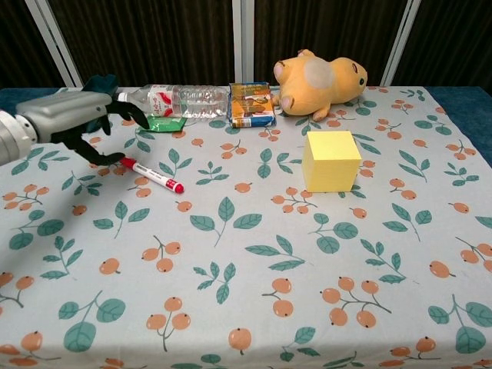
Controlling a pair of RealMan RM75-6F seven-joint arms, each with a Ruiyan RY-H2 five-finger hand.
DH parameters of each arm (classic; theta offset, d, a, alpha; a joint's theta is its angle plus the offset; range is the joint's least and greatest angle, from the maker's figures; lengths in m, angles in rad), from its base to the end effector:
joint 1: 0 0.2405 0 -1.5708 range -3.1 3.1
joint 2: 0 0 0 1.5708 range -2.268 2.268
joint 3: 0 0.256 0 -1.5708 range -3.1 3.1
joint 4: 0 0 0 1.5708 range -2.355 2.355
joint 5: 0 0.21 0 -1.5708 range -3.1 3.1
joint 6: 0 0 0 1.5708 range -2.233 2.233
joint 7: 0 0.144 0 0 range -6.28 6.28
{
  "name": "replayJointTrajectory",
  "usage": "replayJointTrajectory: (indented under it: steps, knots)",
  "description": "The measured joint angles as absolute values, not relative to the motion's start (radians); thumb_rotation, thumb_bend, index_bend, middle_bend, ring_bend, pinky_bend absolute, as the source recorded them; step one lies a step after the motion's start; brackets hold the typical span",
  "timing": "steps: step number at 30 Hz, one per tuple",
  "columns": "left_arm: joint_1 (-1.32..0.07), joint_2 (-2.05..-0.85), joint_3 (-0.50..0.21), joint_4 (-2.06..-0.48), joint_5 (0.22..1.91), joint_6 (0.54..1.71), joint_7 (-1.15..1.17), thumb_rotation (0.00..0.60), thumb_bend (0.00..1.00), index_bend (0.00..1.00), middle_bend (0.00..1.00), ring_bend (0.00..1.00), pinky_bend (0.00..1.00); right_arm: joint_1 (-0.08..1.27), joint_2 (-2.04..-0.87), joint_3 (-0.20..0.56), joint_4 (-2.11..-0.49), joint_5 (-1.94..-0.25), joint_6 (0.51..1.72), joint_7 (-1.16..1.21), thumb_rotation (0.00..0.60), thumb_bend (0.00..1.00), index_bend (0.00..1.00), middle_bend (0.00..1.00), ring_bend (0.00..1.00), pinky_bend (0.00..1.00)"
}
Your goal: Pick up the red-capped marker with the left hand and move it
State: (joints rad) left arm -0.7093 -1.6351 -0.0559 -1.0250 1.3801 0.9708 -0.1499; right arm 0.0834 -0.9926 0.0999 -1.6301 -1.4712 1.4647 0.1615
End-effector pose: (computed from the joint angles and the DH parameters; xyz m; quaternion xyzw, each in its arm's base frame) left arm -0.2272 0.3660 -0.0168 -0.7369 -0.3848 -0.3744 0.4108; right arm -0.3152 -0.1912 0.2047 0.5666 -0.3985 0.4144 0.5903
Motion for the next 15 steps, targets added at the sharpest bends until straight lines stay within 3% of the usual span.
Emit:
replayJointTrajectory:
  steps: [7, 15]
  knots:
    - [-0.575, -1.473, -0.091, -1.163, 1.264, 1.097, -0.039, 0.600, 0.40, 0.31, 0.30, 0.20, 0.31, 0.096, -0.984, 0.087, -1.594, -1.487, 1.424, 0.236, 0.600, 0.32, 0.06, 0.14, 0.05, 0.17]
    - [-0.381, -1.331, -0.082, -1.329, 1.171, 1.250, 0.040, 0.600, 0.30, 0.31, 0.30, 0.20, 0.30, 0.125, -1.008, 0.081, -1.547, -1.510, 1.399, 0.229, 0.600, 0.32, 0.06, 0.14, 0.05, 0.17]
